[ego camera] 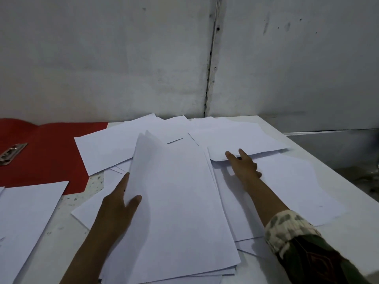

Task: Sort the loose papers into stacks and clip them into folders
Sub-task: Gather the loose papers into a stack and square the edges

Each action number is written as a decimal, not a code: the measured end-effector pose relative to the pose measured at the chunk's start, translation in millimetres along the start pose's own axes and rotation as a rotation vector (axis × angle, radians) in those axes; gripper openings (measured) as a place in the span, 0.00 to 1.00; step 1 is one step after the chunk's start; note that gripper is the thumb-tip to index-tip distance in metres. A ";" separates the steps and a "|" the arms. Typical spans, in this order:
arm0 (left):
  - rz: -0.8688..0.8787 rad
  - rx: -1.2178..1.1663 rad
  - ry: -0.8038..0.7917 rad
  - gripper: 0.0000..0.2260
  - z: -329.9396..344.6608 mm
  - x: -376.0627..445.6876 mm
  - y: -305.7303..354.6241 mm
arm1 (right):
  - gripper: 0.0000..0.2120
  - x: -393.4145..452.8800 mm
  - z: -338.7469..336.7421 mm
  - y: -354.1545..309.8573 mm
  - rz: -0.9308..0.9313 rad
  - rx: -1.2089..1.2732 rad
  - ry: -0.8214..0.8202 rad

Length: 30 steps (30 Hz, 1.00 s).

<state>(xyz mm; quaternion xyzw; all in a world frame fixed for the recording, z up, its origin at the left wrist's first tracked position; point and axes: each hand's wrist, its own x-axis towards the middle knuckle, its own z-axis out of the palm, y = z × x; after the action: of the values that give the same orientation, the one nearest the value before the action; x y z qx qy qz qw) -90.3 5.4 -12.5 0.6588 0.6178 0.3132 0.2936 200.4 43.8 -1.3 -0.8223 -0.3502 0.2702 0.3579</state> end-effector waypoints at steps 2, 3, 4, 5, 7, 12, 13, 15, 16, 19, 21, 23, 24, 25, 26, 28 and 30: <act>-0.007 0.003 0.002 0.27 0.0 0.6 0.4 | 0.21 9.2 0.6 -1.6 -0.011 0.104 0.009; -0.012 0.002 0.005 0.27 -0.2 1.1 0.2 | 0.13 12.6 1.4 -1.6 -0.033 0.202 0.039; -0.018 0.003 0.008 0.27 -0.4 1.8 -0.5 | 0.07 14.4 1.5 -0.7 -0.057 0.309 0.086; -0.026 0.005 0.011 0.27 -1.0 2.8 -1.6 | 0.06 14.3 1.0 1.2 -0.062 0.406 0.144; -0.046 0.005 0.022 0.27 -2.7 4.3 -4.1 | 0.12 13.7 -3.0 8.3 -0.017 0.558 0.256; -0.105 -0.002 0.057 0.30 -4.8 5.7 -6.0 | 0.17 7.7 -12.0 25.6 0.090 0.803 0.341; -0.118 -0.008 0.060 0.31 -4.8 5.9 -6.0 | 0.17 6.1 -13.4 27.9 0.103 0.839 0.345; -0.128 -0.016 0.066 0.31 -5.3 6.6 -7.4 | 0.14 0.4 -16.8 31.4 0.133 0.907 0.355; -0.132 -0.016 0.075 0.30 -5.9 6.9 -8.3 | 0.09 -3.3 -18.1 32.6 0.156 0.933 0.339; -0.144 -0.026 0.124 0.29 -9.0 6.8 -8.1 | 0.20 -15.1 -21.8 33.0 0.203 1.043 0.262; -0.143 -0.045 0.142 0.28 -11.0 4.8 -6.6 | 0.16 -22.9 -22.0 35.0 0.207 1.149 0.237; -0.128 -0.063 0.149 0.28 -11.8 3.6 -6.3 | 0.10 -32.4 -20.8 33.4 0.204 1.179 0.204; -0.120 -0.075 0.151 0.28 -11.8 3.4 -6.8 | 0.14 -37.2 -20.6 33.1 0.201 1.140 0.177; -0.117 -0.086 0.147 0.28 -11.7 3.2 -7.0 | 0.17 -39.6 -19.4 34.1 0.186 1.080 0.147; -0.119 -0.097 0.140 0.28 -11.6 3.3 -7.4 | 0.18 -43.3 -18.4 34.7 0.166 1.009 0.101; -0.124 -0.112 0.122 0.29 -10.6 4.3 -8.4 | 0.19 -49.4 -17.0 33.8 0.126 0.860 -0.012; -0.126 -0.132 0.107 0.28 -9.5 4.6 -8.7 | 0.23 -52.2 -14.9 33.0 0.113 0.729 -0.090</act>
<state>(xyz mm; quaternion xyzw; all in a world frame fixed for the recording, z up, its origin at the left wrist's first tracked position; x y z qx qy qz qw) -103.0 10.6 -13.0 0.5802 0.6510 0.3688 0.3220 191.6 -18.8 -8.0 -0.6461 -0.2004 0.4324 0.5962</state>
